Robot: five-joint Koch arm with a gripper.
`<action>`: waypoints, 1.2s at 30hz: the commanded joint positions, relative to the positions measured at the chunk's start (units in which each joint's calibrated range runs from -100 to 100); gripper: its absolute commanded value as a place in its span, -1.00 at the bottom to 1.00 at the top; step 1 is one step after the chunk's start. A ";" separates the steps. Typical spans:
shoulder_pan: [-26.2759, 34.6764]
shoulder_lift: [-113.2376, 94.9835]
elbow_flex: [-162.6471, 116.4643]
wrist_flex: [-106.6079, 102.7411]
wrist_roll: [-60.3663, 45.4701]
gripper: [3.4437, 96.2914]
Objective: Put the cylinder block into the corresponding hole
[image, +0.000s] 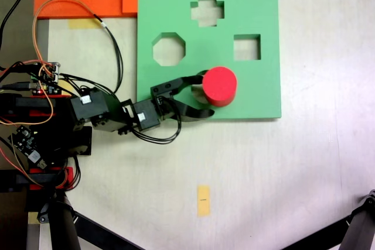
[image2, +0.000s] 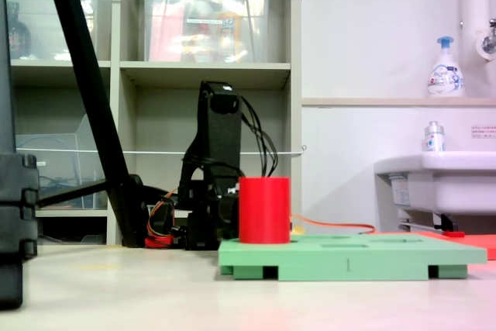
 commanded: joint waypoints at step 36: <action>2.49 5.16 5.29 5.84 0.73 0.55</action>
